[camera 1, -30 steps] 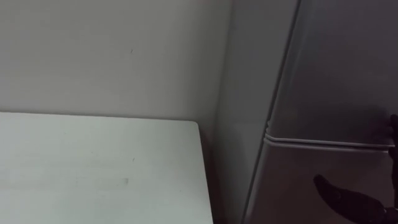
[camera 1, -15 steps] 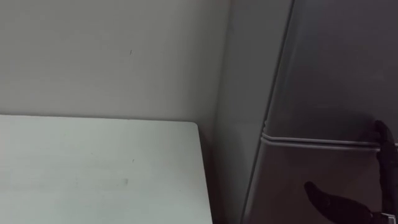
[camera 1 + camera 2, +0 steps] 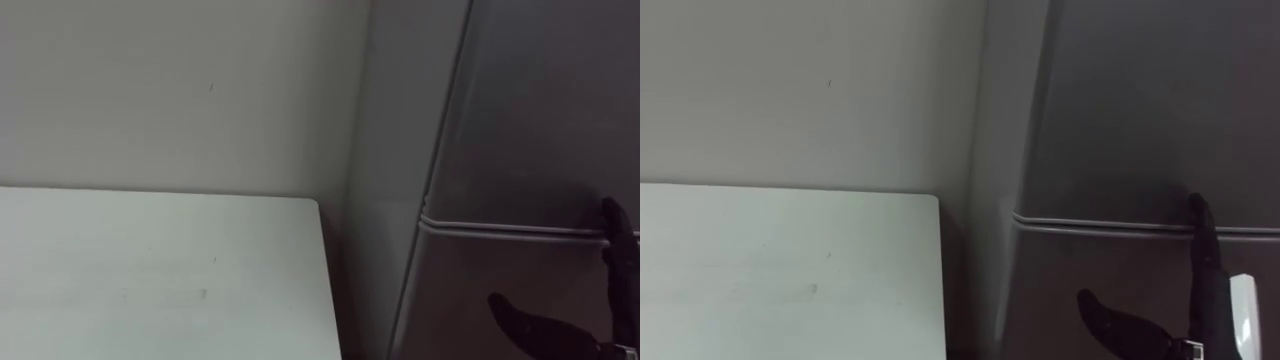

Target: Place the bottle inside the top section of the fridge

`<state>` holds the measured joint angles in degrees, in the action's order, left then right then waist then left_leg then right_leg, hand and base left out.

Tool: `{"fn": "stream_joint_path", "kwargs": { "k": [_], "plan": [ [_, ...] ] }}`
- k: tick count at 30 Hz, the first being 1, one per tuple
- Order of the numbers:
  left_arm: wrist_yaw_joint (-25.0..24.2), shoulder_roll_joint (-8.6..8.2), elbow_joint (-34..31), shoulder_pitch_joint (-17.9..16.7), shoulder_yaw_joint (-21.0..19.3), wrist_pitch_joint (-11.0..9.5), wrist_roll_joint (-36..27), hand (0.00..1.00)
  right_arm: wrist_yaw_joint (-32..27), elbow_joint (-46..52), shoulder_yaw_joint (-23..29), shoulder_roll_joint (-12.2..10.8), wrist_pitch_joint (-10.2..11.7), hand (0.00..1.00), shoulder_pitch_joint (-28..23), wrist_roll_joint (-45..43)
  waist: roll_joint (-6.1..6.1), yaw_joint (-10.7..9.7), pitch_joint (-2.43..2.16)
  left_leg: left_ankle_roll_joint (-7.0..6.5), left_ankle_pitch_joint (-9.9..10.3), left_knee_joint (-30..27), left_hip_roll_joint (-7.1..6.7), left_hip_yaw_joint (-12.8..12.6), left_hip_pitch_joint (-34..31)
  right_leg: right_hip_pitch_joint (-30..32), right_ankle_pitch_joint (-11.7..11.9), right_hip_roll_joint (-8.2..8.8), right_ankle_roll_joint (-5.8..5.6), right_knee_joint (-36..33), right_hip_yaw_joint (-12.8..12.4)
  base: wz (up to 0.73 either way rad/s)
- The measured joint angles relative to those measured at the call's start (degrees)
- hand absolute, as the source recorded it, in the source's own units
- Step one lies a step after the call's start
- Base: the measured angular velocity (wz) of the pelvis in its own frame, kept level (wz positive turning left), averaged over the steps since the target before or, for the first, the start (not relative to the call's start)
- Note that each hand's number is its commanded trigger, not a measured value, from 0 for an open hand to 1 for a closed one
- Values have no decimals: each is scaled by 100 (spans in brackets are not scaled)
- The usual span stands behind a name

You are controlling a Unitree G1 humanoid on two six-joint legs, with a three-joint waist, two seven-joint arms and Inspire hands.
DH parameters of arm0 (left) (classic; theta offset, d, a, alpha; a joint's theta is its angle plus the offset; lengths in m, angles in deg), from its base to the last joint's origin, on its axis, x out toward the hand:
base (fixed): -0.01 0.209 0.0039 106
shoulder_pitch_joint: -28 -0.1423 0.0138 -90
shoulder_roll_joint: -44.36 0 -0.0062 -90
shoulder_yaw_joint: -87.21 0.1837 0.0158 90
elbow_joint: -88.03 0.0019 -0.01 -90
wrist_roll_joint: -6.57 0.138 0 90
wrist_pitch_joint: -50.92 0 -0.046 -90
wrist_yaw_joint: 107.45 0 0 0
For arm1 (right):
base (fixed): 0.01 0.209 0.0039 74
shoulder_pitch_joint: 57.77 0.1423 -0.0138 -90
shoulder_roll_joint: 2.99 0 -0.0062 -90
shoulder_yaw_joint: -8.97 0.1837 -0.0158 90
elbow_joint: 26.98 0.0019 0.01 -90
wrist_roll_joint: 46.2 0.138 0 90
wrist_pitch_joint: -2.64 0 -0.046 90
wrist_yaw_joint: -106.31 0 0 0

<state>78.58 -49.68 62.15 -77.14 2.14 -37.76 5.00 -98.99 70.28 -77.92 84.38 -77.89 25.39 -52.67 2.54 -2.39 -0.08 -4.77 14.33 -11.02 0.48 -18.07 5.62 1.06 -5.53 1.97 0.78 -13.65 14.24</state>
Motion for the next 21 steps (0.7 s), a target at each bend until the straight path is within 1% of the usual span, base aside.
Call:
{"fn": "stream_joint_path", "kwargs": {
  "k": [2,4,6,7,8,10,13,15,17,21],
  "plan": [
    [-5,-5,-1,-6,-88,-1,3,0,54,-9,98,35,89,0,0,217,-25,-63,-21,-2,1,0,0,4,0,-6,1,2,-2,9,13,0],
    [-14,-5,-9,-4,-186,-7,3,0,55,-78,179,87,88,0,0,402,-44,-66,-33,-2,0,0,0,4,3,-13,2,2,-3,11,17,0],
    [-14,-6,-9,0,-292,-10,3,0,52,-255,324,93,46,0,3,506,-49,-63,-38,-3,0,1,0,8,8,-20,1,1,-4,11,19,0],
    [-14,-9,-7,4,-369,-22,2,0,44,-385,434,95,-22,0,1,593,-50,-68,-40,-4,-2,2,0,10,10,-23,0,1,-6,11,14,0],
    [-11,-10,-4,-9,-453,-39,3,0,26,-471,546,95,-102,0,-1,662,-52,-77,-39,-5,-4,6,0,10,11,-23,-2,1,-8,11,13,0],
    [-4,-8,-2,-43,-556,-42,0,0,-33,-504,715,95,-142,0,-2,849,-65,-119,-36,-5,-5,7,1,10,11,-23,-10,-3,-17,11,-10,0],
    [11,-9,-15,-94,-714,-43,-1,0,-237,-573,997,98,-140,0,-1,1160,-31,-200,-17,-5,-4,9,0,42,7,-20,-22,0,-32,3,-14,5],
    [39,-14,-31,-117,-809,-44,-1,0,-337,-703,1159,100,-141,0,-2,1425,-31,-204,-25,-4,-3,10,1,49,4,-22,-24,-1,-34,8,-13,2],
    [174,-34,-138,-181,-834,-47,-3,0,-485,-935,1304,99,-143,0,-5,1823,-10,-216,-29,-4,-3,13,1,49,7,-27,-24,0,-34,11,-8,0],
    [301,-78,-151,-197,-841,-58,-14,0,-693,-1435,1395,99,-119,0,-108,2152,-24,-216,-30,-6,-2,12,1,49,25,-54,-23,0,-34,30,-8,0]
  ]
}}
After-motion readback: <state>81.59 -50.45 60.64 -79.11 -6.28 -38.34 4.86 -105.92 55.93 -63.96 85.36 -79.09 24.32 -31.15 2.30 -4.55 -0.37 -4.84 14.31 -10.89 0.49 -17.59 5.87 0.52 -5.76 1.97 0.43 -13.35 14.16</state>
